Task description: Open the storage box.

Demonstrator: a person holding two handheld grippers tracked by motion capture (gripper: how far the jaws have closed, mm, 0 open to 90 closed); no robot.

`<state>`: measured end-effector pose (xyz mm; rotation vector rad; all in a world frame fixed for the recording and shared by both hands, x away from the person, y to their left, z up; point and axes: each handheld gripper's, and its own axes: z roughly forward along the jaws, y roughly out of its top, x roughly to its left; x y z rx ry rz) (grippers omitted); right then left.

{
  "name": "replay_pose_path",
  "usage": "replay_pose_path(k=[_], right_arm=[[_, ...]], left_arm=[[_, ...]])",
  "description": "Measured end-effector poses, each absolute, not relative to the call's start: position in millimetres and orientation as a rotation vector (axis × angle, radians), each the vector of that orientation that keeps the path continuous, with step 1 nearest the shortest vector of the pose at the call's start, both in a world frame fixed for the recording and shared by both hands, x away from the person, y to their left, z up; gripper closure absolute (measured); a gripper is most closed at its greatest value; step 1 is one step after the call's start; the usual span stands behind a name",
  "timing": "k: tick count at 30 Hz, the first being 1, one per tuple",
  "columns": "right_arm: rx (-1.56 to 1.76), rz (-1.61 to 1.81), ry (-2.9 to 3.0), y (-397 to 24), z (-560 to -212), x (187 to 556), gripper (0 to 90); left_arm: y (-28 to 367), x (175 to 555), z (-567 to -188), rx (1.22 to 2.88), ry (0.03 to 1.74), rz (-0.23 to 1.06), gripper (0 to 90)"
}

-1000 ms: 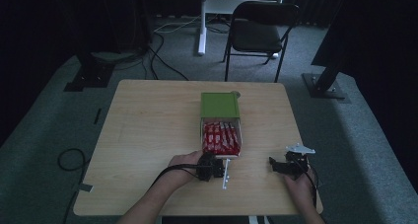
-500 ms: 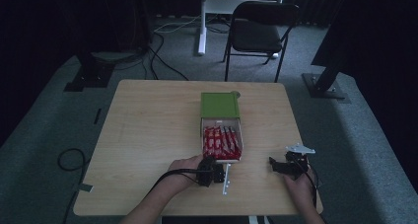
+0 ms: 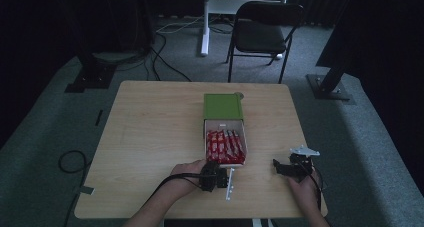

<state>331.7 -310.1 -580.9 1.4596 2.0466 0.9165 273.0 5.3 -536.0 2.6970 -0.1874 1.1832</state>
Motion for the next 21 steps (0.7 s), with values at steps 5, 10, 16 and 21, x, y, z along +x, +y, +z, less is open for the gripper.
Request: replay_pose_path(k=[5,10,16,21], right_arm=[[1.46,0.916,2.046,-310,-581,332,10.6],[1.46,0.916,2.046,-310,-581,332,10.6],[1.459,0.916,2.047,-310,-581,332,10.6],[1.46,0.917,2.046,-310,-581,332,10.6]], left_arm=[[5,272,-535,2.705,-0.182,1.173,76.0],[6,271,-534,2.709,-0.184,1.159,75.9],[7,271,-530,2.696,-0.17,1.121,75.4],[9,270,-520,2.652,-0.142,1.046,74.0]])
